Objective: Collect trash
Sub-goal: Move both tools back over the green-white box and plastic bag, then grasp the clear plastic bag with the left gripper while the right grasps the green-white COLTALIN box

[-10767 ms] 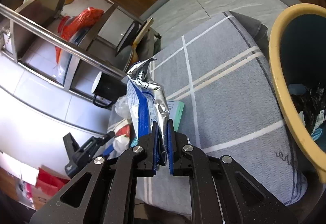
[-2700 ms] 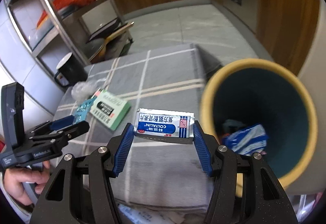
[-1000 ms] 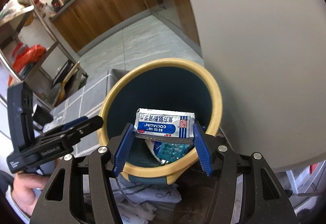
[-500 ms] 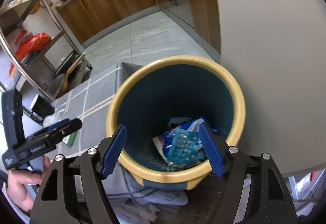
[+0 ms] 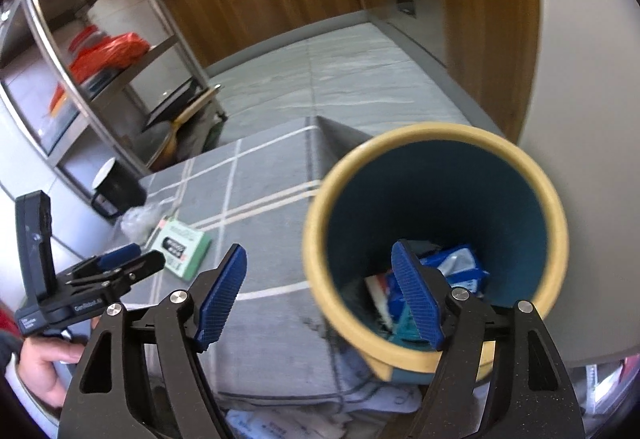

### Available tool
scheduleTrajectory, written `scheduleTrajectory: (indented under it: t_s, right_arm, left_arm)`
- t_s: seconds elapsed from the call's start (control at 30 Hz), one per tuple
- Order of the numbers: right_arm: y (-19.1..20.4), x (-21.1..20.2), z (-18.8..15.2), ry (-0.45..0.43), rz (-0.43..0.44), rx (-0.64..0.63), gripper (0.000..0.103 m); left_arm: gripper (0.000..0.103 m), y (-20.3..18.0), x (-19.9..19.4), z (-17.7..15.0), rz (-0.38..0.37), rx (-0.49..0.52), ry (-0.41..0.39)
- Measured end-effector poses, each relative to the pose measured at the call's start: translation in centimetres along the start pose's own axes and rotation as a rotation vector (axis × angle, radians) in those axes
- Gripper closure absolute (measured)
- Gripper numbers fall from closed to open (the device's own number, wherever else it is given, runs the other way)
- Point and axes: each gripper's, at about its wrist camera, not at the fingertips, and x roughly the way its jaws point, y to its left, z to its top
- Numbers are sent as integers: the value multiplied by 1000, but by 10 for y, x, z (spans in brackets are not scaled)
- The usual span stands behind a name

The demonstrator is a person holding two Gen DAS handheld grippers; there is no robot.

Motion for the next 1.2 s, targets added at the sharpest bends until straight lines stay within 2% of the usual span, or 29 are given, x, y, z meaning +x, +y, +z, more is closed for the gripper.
scheduleTrajectory:
  t_s: [0.33, 0.6, 0.83, 1.07, 1.13, 1.17, 1.2]
  right_arm:
    - [58, 20, -4, 47, 83, -115, 27]
    - [99, 40, -4, 95, 125, -221, 25]
    - [135, 71, -9, 190, 207, -369, 14]
    - [163, 112, -14, 266, 231, -513, 12]
    - [170, 126, -15, 288, 236, -541, 11]
    - [175, 133, -15, 300, 236, -559, 11]
    - [178, 139, -16, 310, 238, -578, 11]
  left_arm:
    - [18, 63, -23, -8, 82, -66, 4]
    - [18, 113, -28, 5, 134, -125, 18]
    - [18, 146, -10, 25, 182, -128, 42]
    - [20, 171, 23, 39, 217, -115, 80]
    - [22, 176, 32, 40, 226, -99, 94]
    - [28, 178, 36, 40, 229, -95, 102]
    - [39, 182, 41, 40, 237, -94, 112]
